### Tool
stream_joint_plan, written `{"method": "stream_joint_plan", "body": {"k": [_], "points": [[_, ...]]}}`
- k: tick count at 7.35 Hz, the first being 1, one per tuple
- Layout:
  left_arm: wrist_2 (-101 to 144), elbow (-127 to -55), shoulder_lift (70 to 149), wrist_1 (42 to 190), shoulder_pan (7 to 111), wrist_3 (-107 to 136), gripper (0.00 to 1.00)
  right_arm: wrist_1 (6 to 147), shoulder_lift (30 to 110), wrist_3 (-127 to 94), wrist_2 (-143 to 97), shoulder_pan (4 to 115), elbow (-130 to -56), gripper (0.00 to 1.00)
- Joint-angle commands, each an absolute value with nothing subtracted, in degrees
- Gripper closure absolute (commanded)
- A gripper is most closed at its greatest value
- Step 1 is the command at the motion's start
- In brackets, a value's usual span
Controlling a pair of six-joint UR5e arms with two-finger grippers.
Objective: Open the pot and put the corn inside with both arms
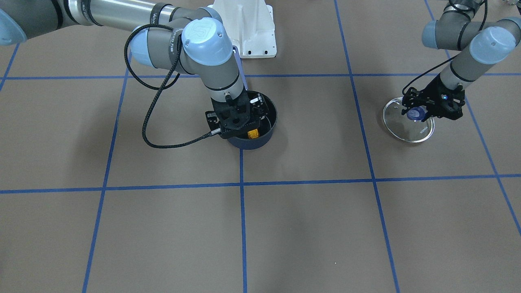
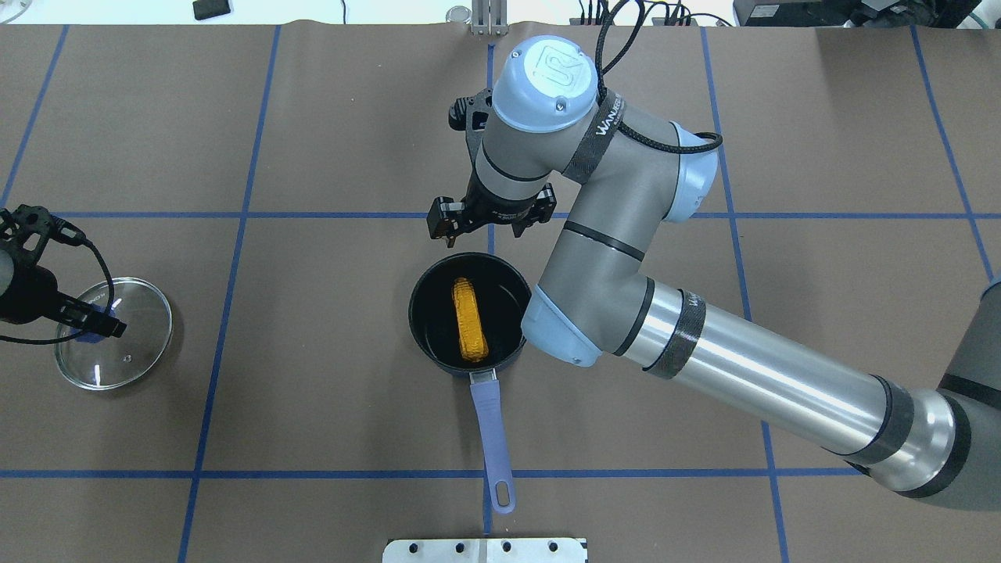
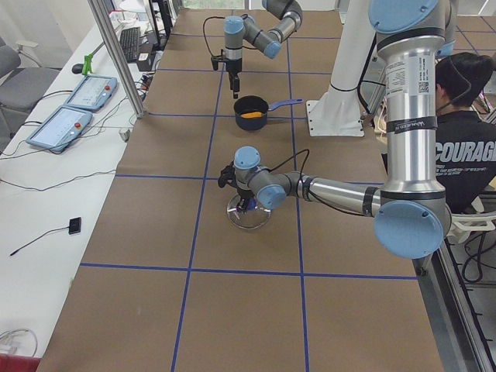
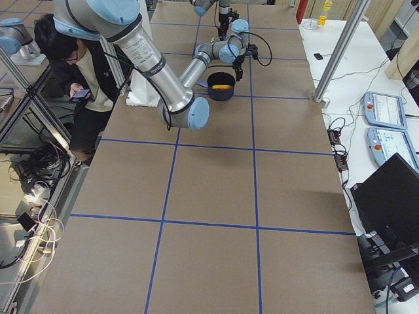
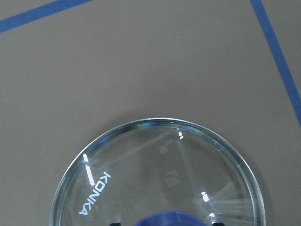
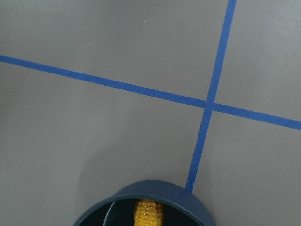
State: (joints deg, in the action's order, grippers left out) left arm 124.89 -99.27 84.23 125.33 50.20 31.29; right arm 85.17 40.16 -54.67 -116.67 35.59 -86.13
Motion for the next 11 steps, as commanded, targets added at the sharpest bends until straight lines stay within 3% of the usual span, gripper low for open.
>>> {"method": "stream_joint_plan", "body": {"k": [1, 3, 6, 11], "points": [[124.81, -98.88, 84.73, 125.33, 50.19, 31.29, 0.34, 85.17, 40.17, -54.67, -116.72, 35.60, -86.13, 0.00], [124.81, -99.05, 84.73, 125.33, 50.27, 31.38, 0.02, 85.17, 40.17, -54.67, -116.72, 35.77, -86.22, 0.00], [126.20, -100.54, 84.64, 126.12, 52.89, 31.20, 0.02, 85.25, 42.60, -52.30, -124.86, 41.54, -87.87, 0.00], [140.18, -99.58, 83.50, 112.63, 77.12, 0.79, 0.01, 84.90, 64.30, -27.11, -135.95, 61.92, -96.85, 0.00]]}}
